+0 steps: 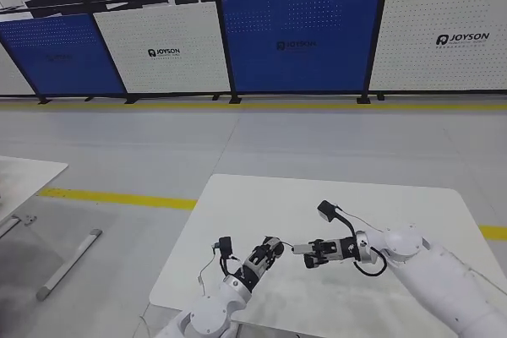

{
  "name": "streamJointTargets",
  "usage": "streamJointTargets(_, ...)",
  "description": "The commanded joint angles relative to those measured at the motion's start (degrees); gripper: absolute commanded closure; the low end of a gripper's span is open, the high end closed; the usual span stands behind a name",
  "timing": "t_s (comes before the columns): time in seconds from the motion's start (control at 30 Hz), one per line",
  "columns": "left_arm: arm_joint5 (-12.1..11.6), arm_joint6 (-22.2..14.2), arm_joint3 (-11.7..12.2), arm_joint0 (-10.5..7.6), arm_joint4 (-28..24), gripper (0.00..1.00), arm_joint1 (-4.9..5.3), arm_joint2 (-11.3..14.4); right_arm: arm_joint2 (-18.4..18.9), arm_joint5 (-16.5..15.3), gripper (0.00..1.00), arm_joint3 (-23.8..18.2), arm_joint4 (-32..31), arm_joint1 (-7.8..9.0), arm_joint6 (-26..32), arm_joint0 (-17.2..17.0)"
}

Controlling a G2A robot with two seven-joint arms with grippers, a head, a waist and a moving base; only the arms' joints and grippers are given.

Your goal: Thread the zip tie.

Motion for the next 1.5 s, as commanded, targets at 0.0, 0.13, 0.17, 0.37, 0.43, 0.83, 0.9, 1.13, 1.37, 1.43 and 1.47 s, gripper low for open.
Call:
streamJointTargets(0.0,-0.09,-0.33,-0.14,0.23,0.07,1.0,0.01,-0.21,0.18,0.02,0.81,0.37,0.23,-0.26,0.65,0.05)
streamJointTargets(0.13,-0.3,-0.87,-0.51,0.79,0.32,1.0,0.01,-0.71,0.58,0.05,1.0,1.55,0.83,-0.97,1.82,0.25)
streamJointTargets(0.17,-0.32,-0.95,-0.56,0.87,0.38,1.0,0.0,-0.79,0.65,0.01,1.0,1.76,0.99,-1.12,2.19,0.28)
streamJointTargets(0.37,-0.5,-1.26,-0.75,1.22,0.79,1.0,-0.09,-1.17,1.29,-0.2,1.0,3.15,1.15,-1.95,3.7,0.62)
streamJointTargets(0.43,-0.57,-1.23,-0.77,1.29,0.88,1.0,-0.13,-1.25,1.53,-0.21,1.0,3.36,0.97,-2.12,3.95,0.65)
streamJointTargets(0.83,-1.39,1.17,-0.75,1.32,1.55,0.0,-0.6,-1.23,3.1,-0.15,1.0,4.03,-0.61,-2.76,5.92,0.33)
streamJointTargets(0.9,-1.39,1.17,-0.75,1.32,1.55,0.0,-0.6,-1.23,3.33,-0.14,1.0,4.09,-0.63,-2.75,6.01,0.3)
streamJointTargets(1.13,-1.39,1.17,-0.75,1.32,1.55,0.0,-0.6,-1.23,3.33,-0.14,1.0,4.09,-0.63,-2.75,6.01,0.3)
streamJointTargets(1.37,-1.12,-0.33,-0.27,1.05,2.18,0.0,-0.64,-0.79,3.92,0.12,1.0,1.97,-2.18,-2.52,4.45,-0.89)
streamJointTargets(1.43,-0.79,-1.51,-0.16,1.03,1.87,0.0,-0.64,-0.76,4.32,-0.17,1.0,1.37,-2.55,-2.39,5.13,-1.14)
streamJointTargets(1.47,-0.52,-2.35,-0.2,1.03,1.43,0.0,-0.63,-0.82,4.49,-0.21,1.0,1.02,-2.8,-2.35,5.5,-1.16)
